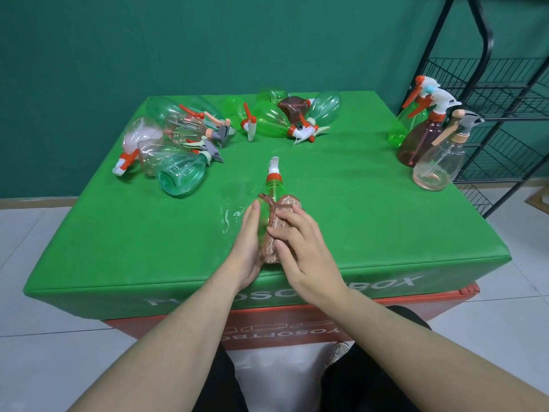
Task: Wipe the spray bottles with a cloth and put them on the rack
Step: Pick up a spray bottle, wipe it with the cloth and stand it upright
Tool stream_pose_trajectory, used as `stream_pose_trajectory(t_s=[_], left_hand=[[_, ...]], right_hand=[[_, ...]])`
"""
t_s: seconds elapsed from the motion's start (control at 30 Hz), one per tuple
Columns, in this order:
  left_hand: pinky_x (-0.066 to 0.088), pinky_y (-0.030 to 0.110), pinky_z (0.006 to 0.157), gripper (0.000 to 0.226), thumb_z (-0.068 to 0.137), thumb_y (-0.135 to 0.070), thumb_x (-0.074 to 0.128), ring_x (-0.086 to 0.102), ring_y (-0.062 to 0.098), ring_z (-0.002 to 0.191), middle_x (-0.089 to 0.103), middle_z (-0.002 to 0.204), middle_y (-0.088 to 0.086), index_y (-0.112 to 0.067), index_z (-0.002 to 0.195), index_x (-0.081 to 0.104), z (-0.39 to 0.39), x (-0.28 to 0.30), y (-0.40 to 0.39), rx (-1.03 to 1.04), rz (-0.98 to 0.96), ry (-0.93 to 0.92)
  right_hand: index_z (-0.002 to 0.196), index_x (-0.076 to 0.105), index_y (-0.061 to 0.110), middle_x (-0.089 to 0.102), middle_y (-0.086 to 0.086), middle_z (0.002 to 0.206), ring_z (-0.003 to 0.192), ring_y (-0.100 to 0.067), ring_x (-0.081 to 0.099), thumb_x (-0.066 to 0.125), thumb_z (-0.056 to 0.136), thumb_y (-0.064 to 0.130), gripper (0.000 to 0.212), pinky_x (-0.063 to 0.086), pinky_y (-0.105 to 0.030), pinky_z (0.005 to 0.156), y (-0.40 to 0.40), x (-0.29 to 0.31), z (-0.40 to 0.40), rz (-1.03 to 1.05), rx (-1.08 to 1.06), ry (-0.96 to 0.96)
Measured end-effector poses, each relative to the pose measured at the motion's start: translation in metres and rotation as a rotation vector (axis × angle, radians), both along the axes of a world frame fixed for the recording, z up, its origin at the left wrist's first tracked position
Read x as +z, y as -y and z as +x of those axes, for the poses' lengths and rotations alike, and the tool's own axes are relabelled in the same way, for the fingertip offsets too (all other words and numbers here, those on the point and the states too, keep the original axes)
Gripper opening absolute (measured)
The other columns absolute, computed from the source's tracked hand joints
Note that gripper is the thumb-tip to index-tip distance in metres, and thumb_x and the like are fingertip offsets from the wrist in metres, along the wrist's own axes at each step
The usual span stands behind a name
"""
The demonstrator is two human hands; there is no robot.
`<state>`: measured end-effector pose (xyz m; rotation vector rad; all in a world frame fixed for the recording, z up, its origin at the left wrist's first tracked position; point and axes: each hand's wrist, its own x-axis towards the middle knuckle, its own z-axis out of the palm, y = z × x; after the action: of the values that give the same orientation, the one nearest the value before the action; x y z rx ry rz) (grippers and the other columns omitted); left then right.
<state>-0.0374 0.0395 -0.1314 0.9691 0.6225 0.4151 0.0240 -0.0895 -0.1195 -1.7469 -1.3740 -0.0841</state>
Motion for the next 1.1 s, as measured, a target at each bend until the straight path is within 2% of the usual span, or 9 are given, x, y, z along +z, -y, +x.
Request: stream_pose_trajectory(t_s=[0.13,0.27,0.37,0.47,0.67,0.8,0.93,1.03,1.1], left_hand=[[0.061,0.037,0.084,0.072,0.094,-0.068,0.048,0.067,0.024,0.123,0.063,0.141,0.011,-0.024,0.15,0.043,-0.002,0.005,0.001,0.0,0.01,0.03],[0.061,0.036,0.076,0.042,0.108,-0.044,0.041,0.069,0.015,0.117,0.066,0.138,0.005,-0.027,0.145,0.049,-0.002,0.01,0.003,-0.022,-0.011,0.082],[0.061,0.043,0.079,0.041,0.109,-0.044,0.038,0.069,0.013,0.118,0.069,0.134,-0.004,-0.033,0.148,0.046,-0.004,0.011,0.003,-0.039,0.0,0.08],[0.061,0.046,0.078,0.038,0.109,-0.042,0.04,0.072,0.012,0.112,0.072,0.127,-0.012,-0.036,0.146,0.048,-0.005,0.014,0.005,-0.055,0.045,0.065],[0.058,0.062,0.087,0.036,0.108,-0.038,0.046,0.073,0.029,0.111,0.072,0.128,-0.002,-0.031,0.143,0.053,-0.005,0.015,0.006,-0.019,0.013,0.049],[0.062,0.05,0.072,0.036,0.109,-0.037,0.043,0.076,0.02,0.101,0.074,0.123,-0.007,-0.029,0.143,0.052,-0.004,0.012,0.007,0.003,0.061,0.039],[0.061,0.043,0.064,0.038,0.108,-0.04,0.043,0.075,0.009,0.099,0.074,0.119,-0.012,-0.029,0.144,0.05,-0.004,0.008,0.009,0.043,0.099,0.022],[0.061,0.038,0.069,0.041,0.107,-0.041,0.045,0.069,0.013,0.117,0.069,0.133,-0.006,-0.027,0.145,0.051,-0.003,0.004,0.008,0.055,0.043,0.053],[0.059,0.036,0.082,0.045,0.107,-0.045,0.047,0.063,0.016,0.127,0.064,0.141,-0.003,-0.026,0.148,0.05,-0.002,0.001,0.005,0.079,-0.005,0.054]], right_hand=[[0.11,0.063,0.009,0.053,-0.005,0.139,0.141,-0.021,0.036,0.056,0.101,0.022,0.018,0.026,-0.035,0.122,-0.013,0.012,0.003,-0.017,-0.07,0.059],[0.124,0.061,0.011,0.054,-0.004,0.142,0.145,-0.022,0.033,0.048,0.103,0.024,0.028,0.02,-0.032,0.124,-0.03,0.027,0.01,-0.113,-0.12,0.066],[0.145,0.05,0.012,0.044,-0.004,0.155,0.15,-0.02,0.026,0.043,0.104,0.026,0.044,0.018,-0.034,0.126,-0.041,0.038,0.015,-0.226,-0.108,0.027],[0.152,0.042,0.01,0.031,-0.008,0.164,0.152,-0.021,0.022,0.04,0.106,0.025,0.049,0.014,-0.036,0.127,-0.052,0.049,0.023,-0.324,-0.101,-0.003],[0.157,0.036,0.018,0.022,0.003,0.168,0.152,-0.016,0.024,0.038,0.107,0.029,0.051,0.018,-0.032,0.125,-0.063,0.058,0.026,-0.354,-0.138,-0.237],[0.156,0.039,0.016,0.026,0.0,0.166,0.151,-0.019,0.027,0.037,0.107,0.027,0.05,0.021,-0.034,0.125,-0.058,0.051,0.021,-0.323,-0.157,-0.199],[0.151,0.044,0.006,0.037,-0.01,0.16,0.148,-0.023,0.028,0.033,0.107,0.023,0.049,0.017,-0.036,0.126,-0.041,0.038,0.013,-0.266,-0.125,-0.028],[0.147,0.047,0.0,0.045,-0.016,0.153,0.146,-0.027,0.031,0.03,0.105,0.023,0.05,0.018,-0.041,0.126,-0.03,0.026,0.005,-0.19,-0.118,0.108],[0.148,0.045,-0.001,0.043,-0.016,0.154,0.148,-0.028,0.029,0.03,0.105,0.023,0.051,0.019,-0.043,0.125,-0.024,0.018,0.001,-0.179,-0.104,0.139]])
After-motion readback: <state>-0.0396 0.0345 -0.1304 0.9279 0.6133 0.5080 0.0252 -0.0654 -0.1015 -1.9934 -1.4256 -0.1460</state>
